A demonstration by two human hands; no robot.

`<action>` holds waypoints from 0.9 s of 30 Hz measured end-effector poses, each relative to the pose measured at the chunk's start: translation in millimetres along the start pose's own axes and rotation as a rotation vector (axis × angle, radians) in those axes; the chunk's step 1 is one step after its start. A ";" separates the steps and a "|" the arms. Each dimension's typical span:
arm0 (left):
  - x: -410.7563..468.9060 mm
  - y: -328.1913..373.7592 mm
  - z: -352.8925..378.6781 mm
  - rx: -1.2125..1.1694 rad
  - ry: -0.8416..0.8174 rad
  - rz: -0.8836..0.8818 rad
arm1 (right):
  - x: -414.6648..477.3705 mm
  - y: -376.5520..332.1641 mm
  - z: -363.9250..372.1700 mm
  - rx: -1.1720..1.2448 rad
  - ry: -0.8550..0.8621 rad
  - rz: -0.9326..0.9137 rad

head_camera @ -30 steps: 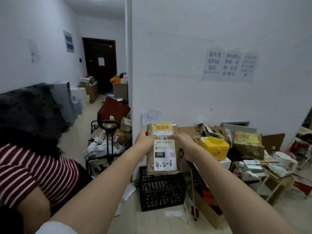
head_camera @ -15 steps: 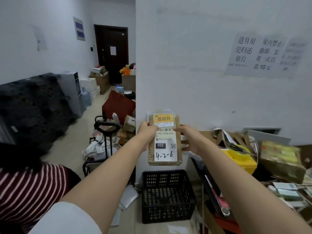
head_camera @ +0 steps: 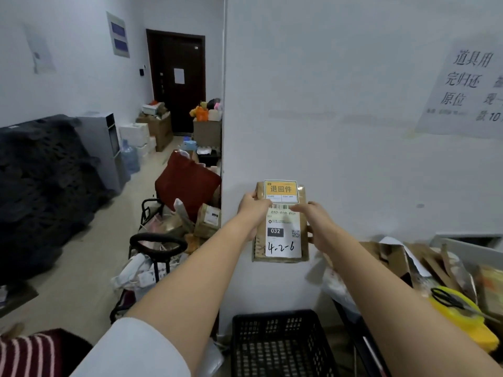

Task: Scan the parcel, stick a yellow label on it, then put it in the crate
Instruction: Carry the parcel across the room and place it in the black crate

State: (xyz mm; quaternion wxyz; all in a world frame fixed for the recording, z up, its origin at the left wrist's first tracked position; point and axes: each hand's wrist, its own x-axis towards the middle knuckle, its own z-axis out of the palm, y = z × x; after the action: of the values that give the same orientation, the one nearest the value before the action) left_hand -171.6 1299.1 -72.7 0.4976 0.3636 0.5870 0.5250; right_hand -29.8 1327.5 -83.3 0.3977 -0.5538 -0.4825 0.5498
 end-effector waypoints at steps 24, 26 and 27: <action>220.8 -184.3 21.3 0.132 0.007 -0.389 | 218.1 164.7 28.4 -0.020 -0.001 0.348; 231.6 -210.9 22.2 0.118 0.021 -0.397 | 230.1 194.9 30.1 -0.032 -0.005 0.379; 238.2 -227.3 22.2 0.117 0.036 -0.412 | 236.2 210.8 31.7 -0.036 -0.009 0.399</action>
State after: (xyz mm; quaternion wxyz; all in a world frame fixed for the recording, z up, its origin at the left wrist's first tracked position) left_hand -185.7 1489.0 -342.2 0.5620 0.2545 0.6871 0.3838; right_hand -57.5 1508.2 -343.7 0.2689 -0.6430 -0.3745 0.6115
